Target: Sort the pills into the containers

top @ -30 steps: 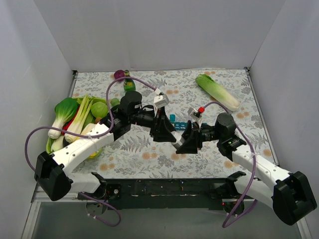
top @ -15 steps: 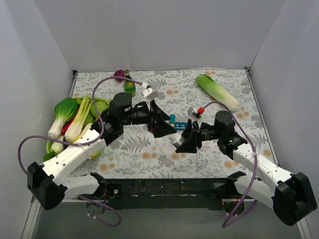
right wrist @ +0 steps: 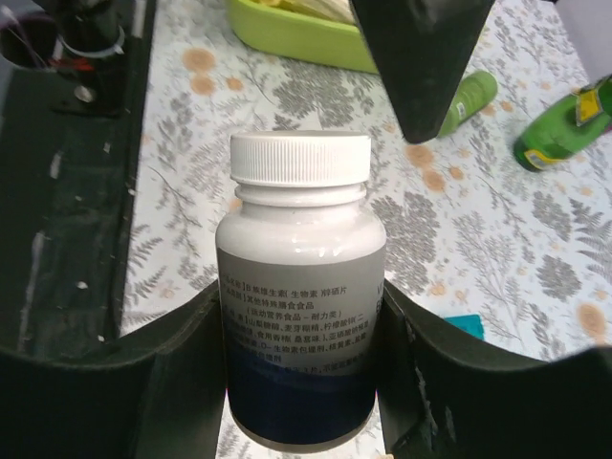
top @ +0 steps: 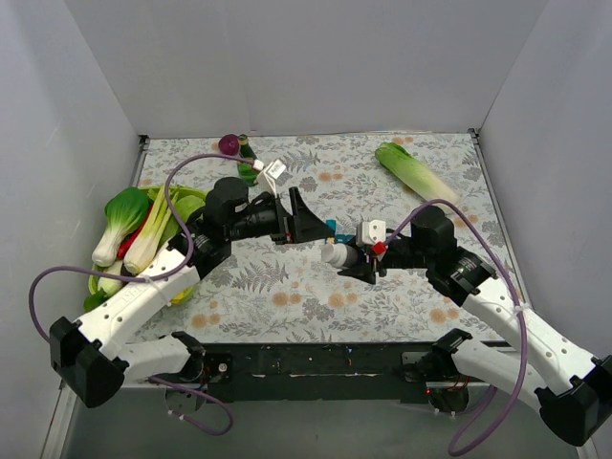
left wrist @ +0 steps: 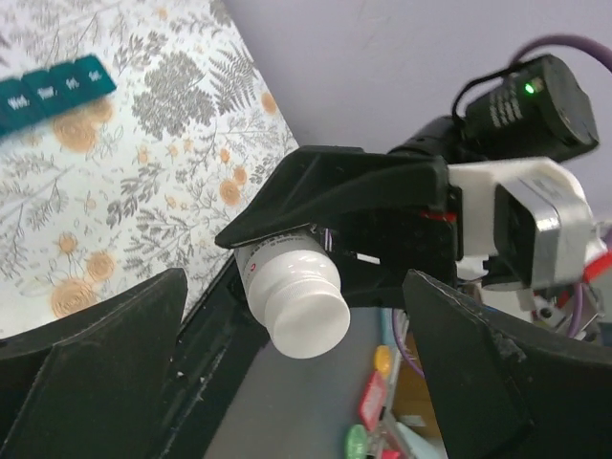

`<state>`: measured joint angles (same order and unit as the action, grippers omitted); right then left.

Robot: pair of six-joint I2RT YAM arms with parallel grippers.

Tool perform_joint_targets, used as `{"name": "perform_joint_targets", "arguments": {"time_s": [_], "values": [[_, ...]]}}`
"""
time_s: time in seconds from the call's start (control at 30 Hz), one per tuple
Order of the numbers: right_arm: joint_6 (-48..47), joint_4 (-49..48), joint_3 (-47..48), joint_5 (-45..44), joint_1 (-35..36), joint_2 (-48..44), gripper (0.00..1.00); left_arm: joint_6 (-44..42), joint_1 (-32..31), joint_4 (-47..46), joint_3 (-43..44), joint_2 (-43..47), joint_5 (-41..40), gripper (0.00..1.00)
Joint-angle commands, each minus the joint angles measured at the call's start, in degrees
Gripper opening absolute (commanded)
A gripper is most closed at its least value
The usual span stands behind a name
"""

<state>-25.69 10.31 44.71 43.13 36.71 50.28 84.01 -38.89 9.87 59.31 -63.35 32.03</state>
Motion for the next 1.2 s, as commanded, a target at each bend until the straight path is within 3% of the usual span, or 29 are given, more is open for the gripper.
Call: {"name": "perform_joint_targets", "arguments": {"time_s": [0.0, 0.07, 0.27, 0.43, 0.7, 0.93, 1.17], "values": [[-10.9, 3.4, 2.2, -9.5, 1.7, -0.2, 0.01, 7.8, -0.2, 3.7, 1.4, -2.3, 0.0, 0.95], [-11.0, 3.1, 2.3, -10.2, 1.7, 0.3, 0.01, 7.9, -0.7, 5.4, 1.9, -3.6, -1.0, 0.85], [-8.8, 2.4, 1.8, -10.4, 1.7, 0.9, 0.01, 6.4, -3.9, 11.0, 4.8, -6.2, -5.7, 0.81], [-7.2, 2.1, 1.3, -10.0, 1.6, 1.1, 0.01, 6.7, -5.3, 11.2, 4.7, -6.7, -8.2, 0.69], [-4.7, 1.7, 1.3, -8.3, 1.7, 1.7, 0.01, 5.6, -5.5, 10.1, 4.2, -7.8, -5.6, 0.40], [7.7, -2.1, 0.5, 0.5, 0.6, 3.2, 0.01, -1.2, -5.5, 1.6, -0.5, -5.6, 2.3, 0.23], [27.1, -12.5, -4.0, 10.9, -1.9, 4.4, 0.01, -12.5, -5.4, -5.6, -2.6, -3.3, 12.1, 0.21]]}}
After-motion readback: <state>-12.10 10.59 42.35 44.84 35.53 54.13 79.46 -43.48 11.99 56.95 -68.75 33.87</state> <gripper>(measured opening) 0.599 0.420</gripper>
